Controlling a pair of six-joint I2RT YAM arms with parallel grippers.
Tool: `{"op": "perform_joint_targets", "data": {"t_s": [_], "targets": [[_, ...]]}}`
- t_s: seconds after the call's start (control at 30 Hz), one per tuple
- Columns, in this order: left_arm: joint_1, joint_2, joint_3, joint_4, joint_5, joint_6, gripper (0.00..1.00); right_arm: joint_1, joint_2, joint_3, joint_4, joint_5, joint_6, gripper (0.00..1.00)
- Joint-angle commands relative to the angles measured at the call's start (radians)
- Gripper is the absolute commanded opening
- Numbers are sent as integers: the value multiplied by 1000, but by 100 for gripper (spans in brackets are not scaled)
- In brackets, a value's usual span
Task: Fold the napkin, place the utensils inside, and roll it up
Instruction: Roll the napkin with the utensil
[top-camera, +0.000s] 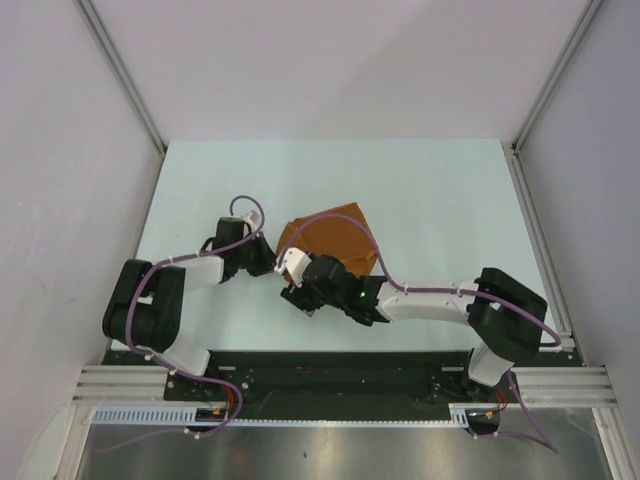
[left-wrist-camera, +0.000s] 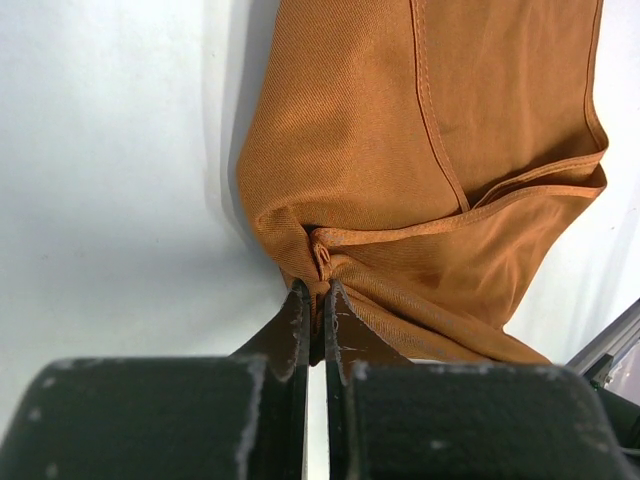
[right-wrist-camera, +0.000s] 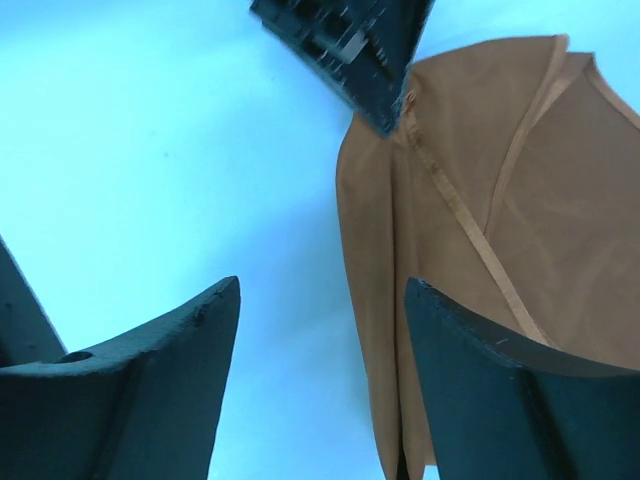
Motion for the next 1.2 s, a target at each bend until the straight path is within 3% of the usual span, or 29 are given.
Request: {"op": "perform_joint_targets", "data": {"t_s": [0.0,0.13,0.4,0.87,1.17], "targets": [[-7,15,49,-35,-10,30,0,23,73,-3,57,80,-92,68],[-7,20,55,-41,-10,33,0,35,122,14,54,87,-100,64],[-7,21,55,-47,-13,39,0,34,148,34,53,189,-103,70],[-11,9,58,-58,-21,48,0,-18,119,21,71,124,-108,75],[-17,9,61,-61,-24,50,0,-95,130,54,31,-50,-85,76]]}}
